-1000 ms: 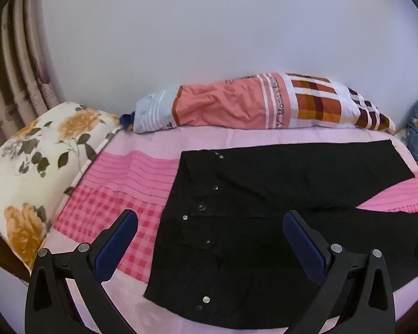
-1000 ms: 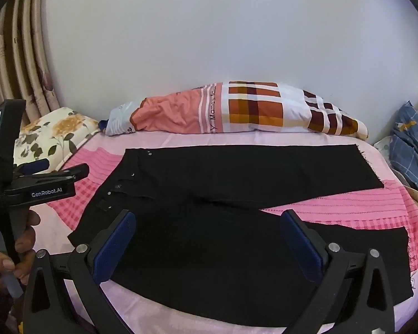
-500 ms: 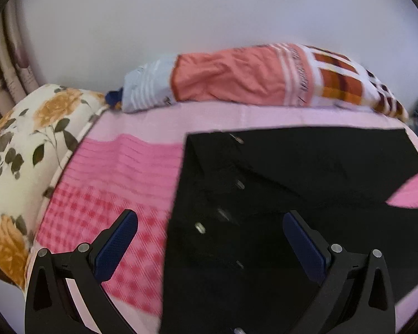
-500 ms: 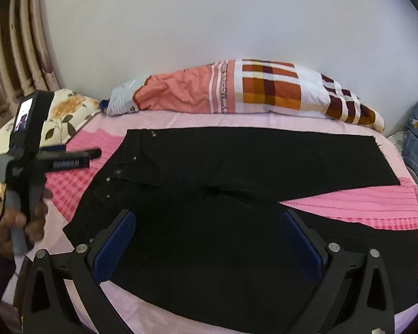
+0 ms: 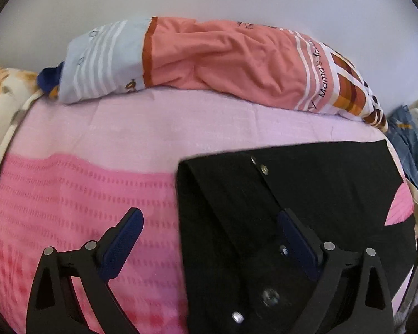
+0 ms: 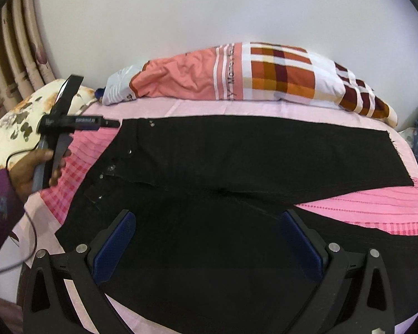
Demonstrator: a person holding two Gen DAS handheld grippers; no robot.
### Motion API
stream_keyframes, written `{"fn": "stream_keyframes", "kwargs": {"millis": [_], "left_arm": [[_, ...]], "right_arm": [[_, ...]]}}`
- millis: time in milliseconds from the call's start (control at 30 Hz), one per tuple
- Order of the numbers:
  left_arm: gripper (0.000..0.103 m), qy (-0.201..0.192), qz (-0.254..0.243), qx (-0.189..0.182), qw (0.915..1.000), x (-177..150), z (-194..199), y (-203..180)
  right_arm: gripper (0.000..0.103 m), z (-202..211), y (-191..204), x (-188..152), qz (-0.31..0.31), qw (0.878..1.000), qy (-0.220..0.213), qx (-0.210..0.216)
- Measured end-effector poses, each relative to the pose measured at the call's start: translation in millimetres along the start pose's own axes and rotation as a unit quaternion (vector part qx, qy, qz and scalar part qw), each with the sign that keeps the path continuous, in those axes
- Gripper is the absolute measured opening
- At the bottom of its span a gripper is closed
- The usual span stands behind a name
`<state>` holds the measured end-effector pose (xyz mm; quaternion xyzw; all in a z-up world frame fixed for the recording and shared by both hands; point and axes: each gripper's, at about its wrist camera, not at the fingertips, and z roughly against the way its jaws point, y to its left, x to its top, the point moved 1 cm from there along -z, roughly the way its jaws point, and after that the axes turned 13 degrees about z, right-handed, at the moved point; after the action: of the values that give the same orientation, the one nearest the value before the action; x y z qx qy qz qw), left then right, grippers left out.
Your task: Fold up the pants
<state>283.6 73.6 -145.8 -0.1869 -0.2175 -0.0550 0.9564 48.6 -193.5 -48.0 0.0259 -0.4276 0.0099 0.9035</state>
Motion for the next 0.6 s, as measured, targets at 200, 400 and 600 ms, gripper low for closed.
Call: {"fn": "stream_keyframes", "kwargs": {"millis": [200, 400, 600], "left_arm": [[0.074, 0.029, -0.036, 0.002, 0.9989, 25.4, -40.7, 4.4], [0.058, 0.035, -0.049, -0.023, 0.998, 36.4, -67.8, 3.9], [0.026, -0.012, -0.075, 0.035, 0.9965, 19.6, -52.9, -18.9]], "right_arm": [[0.102, -14.9, -2.8, -2.8, -0.011, 1.0, 0.019, 0.003], [0.102, -22.4, -6.7, 0.2, -0.015, 1.0, 0.027, 0.002], [0.102, -26.3, -7.2, -0.4, -0.021, 0.999, 0.033, 0.005]]}}
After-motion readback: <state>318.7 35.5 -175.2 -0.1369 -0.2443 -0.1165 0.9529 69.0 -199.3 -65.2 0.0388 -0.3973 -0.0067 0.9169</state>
